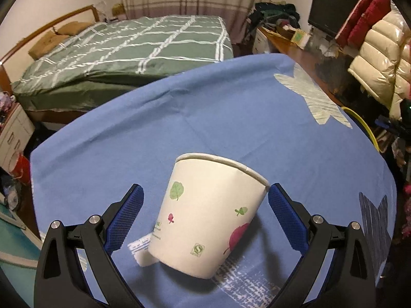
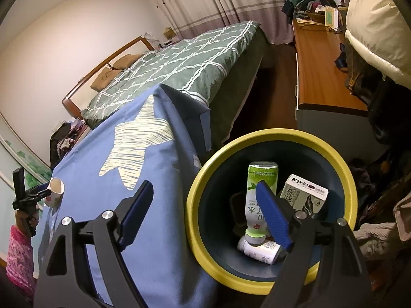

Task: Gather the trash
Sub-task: 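Grasp the white paper cup with the left tool, then carry the paper cup with the left tool into the bin and release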

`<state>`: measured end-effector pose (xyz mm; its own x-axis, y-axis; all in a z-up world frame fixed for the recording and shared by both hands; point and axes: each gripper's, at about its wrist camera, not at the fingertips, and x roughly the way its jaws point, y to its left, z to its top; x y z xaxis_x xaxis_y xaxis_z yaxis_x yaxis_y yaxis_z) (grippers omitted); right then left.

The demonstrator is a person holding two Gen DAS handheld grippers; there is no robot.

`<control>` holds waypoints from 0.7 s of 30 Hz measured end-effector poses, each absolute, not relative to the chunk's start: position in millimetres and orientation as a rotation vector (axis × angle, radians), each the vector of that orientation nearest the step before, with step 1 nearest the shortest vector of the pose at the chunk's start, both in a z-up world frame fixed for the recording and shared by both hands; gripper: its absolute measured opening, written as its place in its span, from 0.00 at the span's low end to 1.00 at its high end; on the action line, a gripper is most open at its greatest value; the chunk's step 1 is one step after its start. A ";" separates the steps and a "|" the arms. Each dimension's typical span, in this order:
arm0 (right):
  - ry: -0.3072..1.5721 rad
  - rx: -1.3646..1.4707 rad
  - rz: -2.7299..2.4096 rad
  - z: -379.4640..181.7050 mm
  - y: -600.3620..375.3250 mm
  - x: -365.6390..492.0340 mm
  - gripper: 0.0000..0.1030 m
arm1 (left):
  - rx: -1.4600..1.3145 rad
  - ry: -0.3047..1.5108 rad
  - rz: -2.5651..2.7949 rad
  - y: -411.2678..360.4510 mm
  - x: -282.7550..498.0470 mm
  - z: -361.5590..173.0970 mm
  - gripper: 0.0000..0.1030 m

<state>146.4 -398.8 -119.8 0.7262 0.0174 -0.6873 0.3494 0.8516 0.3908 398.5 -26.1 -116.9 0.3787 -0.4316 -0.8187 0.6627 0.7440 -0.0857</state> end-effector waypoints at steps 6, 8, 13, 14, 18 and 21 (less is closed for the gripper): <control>0.758 0.551 -0.182 -126.1 -396.3 151.5 0.75 | 0.328 1.005 -0.749 -33.1 401.0 -132.8 0.77; 0.766 0.563 -0.173 -128.4 -394.4 153.7 0.76 | 0.327 1.013 -0.746 -35.2 400.4 -136.8 0.74; 0.763 0.572 -0.157 -129.0 -390.1 154.0 0.76 | 0.302 0.989 -0.712 -33.0 392.1 -133.6 0.71; 0.759 0.574 -0.154 -128.7 -389.2 153.0 0.76 | 0.298 0.985 -0.707 -32.7 389.8 -132.2 0.70; 0.747 0.578 -0.143 -125.8 -386.4 144.9 0.75 | 0.305 0.942 -0.651 -39.7 370.3 -123.8 0.69; 0.734 0.570 -0.159 -123.3 -386.5 133.3 0.76 | 0.316 0.901 -0.611 -53.3 348.3 -110.3 0.69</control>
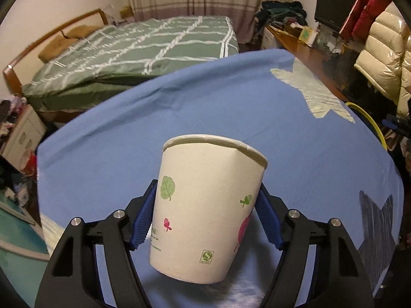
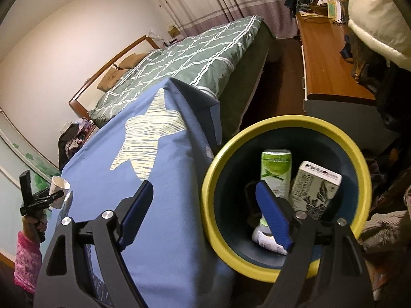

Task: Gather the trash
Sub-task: 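Carry the paper cup with the left tool into the bin and release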

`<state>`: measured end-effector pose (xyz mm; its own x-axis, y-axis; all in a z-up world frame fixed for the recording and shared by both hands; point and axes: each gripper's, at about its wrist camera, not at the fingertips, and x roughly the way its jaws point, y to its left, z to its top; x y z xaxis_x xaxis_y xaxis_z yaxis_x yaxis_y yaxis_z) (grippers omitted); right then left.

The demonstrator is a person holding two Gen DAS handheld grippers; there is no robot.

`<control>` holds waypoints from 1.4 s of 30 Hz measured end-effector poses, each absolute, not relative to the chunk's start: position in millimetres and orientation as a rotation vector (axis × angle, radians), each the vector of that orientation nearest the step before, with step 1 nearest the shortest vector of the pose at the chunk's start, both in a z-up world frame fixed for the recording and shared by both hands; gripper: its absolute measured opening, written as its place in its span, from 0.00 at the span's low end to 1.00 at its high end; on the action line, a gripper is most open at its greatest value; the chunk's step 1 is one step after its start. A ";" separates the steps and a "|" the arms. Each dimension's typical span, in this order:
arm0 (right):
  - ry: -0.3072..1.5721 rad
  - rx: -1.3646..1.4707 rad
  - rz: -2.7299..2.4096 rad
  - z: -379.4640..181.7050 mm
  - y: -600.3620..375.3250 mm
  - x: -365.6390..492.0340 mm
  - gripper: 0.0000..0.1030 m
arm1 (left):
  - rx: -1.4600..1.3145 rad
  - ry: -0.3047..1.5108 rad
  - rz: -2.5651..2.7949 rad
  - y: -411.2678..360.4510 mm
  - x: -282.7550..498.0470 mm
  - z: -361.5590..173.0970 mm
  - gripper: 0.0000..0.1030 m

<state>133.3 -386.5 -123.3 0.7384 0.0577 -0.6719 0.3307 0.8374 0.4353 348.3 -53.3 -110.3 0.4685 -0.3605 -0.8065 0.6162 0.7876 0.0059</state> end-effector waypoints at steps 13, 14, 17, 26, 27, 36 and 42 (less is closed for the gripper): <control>0.713 0.466 -0.329 -121.6 -401.0 69.2 0.76 | 0.376 0.710 -0.845 -231.9 223.6 -31.0 0.69; 0.707 0.462 -0.348 -121.2 -404.4 61.8 0.76 | 0.382 0.705 -0.875 -247.8 217.1 -27.7 0.69; 0.689 0.441 -0.399 -118.8 -413.6 41.4 0.75 | 0.405 0.690 -0.976 -305.7 192.0 -23.4 0.69; 0.673 0.388 -0.465 -117.6 -433.7 5.6 0.76 | 0.480 0.771 -1.130 -463.3 158.8 -63.1 0.69; 0.670 0.387 -0.470 -118.7 -436.8 1.7 0.76 | 0.501 0.783 -1.125 -478.0 158.1 -70.1 0.69; 0.671 0.429 -0.483 -131.1 -458.8 -8.7 0.76 | 0.534 0.884 -1.065 -525.5 175.8 -117.9 0.76; 0.680 0.437 -0.478 -131.9 -461.9 -7.1 0.76 | 0.505 0.900 -1.014 -535.3 190.2 -126.7 0.83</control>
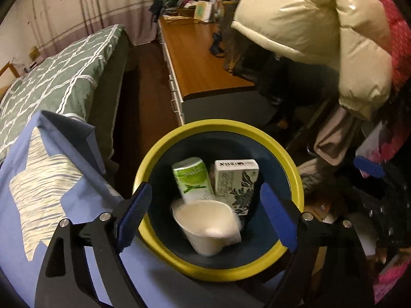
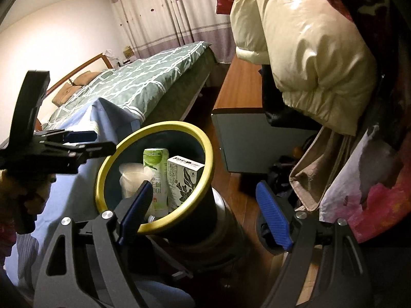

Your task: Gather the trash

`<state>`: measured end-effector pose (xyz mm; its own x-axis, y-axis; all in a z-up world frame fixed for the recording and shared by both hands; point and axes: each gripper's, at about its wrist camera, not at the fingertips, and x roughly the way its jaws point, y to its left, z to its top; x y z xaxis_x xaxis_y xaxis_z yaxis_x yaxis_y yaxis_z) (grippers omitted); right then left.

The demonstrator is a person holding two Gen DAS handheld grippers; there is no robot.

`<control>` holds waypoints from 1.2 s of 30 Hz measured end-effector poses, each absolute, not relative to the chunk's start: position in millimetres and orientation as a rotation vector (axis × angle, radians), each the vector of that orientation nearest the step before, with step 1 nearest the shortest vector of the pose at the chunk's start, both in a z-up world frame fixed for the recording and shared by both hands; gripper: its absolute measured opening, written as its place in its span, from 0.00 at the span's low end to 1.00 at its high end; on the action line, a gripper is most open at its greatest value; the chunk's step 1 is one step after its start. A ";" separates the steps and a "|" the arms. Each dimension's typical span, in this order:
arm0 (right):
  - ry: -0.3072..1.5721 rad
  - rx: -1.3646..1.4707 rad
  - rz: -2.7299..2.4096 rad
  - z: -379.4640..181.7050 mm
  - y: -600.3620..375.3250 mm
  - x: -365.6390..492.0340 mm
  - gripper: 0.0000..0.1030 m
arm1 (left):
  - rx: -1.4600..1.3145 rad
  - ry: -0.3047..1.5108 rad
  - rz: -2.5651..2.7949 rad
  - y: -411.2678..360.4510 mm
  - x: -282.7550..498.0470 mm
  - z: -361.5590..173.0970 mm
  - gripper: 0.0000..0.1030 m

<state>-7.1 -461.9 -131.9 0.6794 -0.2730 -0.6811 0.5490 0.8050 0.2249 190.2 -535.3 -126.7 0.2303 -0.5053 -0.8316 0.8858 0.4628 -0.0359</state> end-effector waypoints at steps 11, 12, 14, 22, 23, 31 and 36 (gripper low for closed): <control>0.675 0.366 -0.398 -110.1 -403.0 7.7 0.82 | 0.268 0.699 -0.812 -385.4 175.1 -45.5 0.95; 0.675 0.348 -0.389 -105.6 -392.6 9.0 0.83 | 0.261 0.680 -0.771 -366.5 171.2 -39.1 0.95; 0.664 0.316 -0.367 -96.5 -373.1 9.8 0.87 | 0.252 0.638 -0.664 -319.5 158.2 -29.1 0.95; 0.586 0.167 -0.311 -54.7 -301.7 8.8 0.92 | 0.155 0.564 -0.367 -150.8 91.8 -12.9 0.95; 0.578 0.151 -0.305 -51.0 -293.7 8.0 0.93 | 0.146 0.554 -0.342 -137.4 85.4 -12.2 0.95; 0.551 0.102 -0.286 -37.9 -261.3 -11.5 0.93 | 0.059 0.473 -0.167 -54.4 22.5 -0.9 0.95; 0.517 0.130 -0.291 -32.8 -258.8 -27.9 0.93 | -0.008 0.472 -0.110 -22.3 -0.8 -4.7 0.95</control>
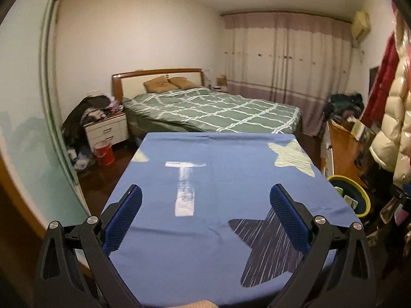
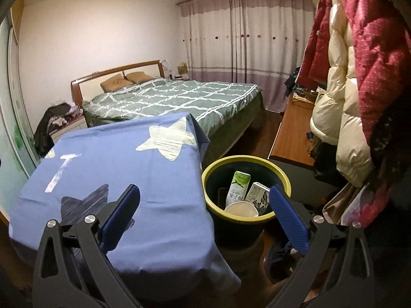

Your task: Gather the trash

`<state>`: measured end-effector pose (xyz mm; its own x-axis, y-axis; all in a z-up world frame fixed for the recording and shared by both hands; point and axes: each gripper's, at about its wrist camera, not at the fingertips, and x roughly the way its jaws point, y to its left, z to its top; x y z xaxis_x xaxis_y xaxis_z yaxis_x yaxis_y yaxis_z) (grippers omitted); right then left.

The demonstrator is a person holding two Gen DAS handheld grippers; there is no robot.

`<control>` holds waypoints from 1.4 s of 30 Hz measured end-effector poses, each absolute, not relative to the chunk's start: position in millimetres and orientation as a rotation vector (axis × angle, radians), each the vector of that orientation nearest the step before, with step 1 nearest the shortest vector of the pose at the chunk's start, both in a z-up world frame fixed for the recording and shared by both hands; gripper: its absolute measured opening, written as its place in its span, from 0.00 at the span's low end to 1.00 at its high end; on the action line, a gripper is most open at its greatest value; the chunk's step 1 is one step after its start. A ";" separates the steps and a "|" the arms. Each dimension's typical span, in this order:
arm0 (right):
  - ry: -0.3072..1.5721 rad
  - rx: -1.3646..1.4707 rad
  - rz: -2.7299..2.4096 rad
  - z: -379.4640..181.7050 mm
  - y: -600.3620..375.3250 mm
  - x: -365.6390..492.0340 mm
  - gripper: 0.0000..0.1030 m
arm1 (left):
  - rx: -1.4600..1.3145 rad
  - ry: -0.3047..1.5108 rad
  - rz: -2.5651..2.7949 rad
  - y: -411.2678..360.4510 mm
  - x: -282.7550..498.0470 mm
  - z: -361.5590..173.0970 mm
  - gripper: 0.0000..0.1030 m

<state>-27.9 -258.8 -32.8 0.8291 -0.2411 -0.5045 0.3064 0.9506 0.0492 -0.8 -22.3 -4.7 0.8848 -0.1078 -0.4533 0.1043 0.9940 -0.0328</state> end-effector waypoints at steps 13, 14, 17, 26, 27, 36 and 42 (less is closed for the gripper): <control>0.503 0.137 -0.272 -31.6 -253.2 -29.2 0.93 | -0.027 0.480 -0.078 -22.4 -7.5 -8.2 0.95; 0.504 0.136 -0.271 -31.7 -253.2 -28.1 0.93 | -0.026 0.481 -0.075 -24.2 -5.5 -8.5 0.95; 0.506 0.139 -0.276 -31.8 -254.5 -25.2 0.93 | -0.022 0.481 -0.075 -27.7 -2.6 -7.8 0.95; 0.504 0.141 -0.271 -31.1 -255.1 -24.1 0.93 | -0.014 0.491 -0.079 -32.6 5.1 -10.9 0.95; 0.504 0.142 -0.272 -31.1 -255.0 -24.1 0.93 | -0.012 0.491 -0.081 -34.0 5.1 -11.2 0.95; 0.506 0.145 -0.270 -31.5 -255.6 -23.9 0.93 | -0.004 0.494 -0.087 -37.5 4.9 -14.0 0.95; 0.508 0.148 -0.270 -32.7 -254.9 -23.5 0.93 | -0.001 0.496 -0.086 -39.0 4.9 -15.3 0.95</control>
<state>-23.5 -254.9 -32.7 0.8392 -0.2184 -0.4980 0.2913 0.9539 0.0727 4.9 -39.0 -15.3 0.8761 -0.0828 -0.4750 0.0822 0.9964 -0.0220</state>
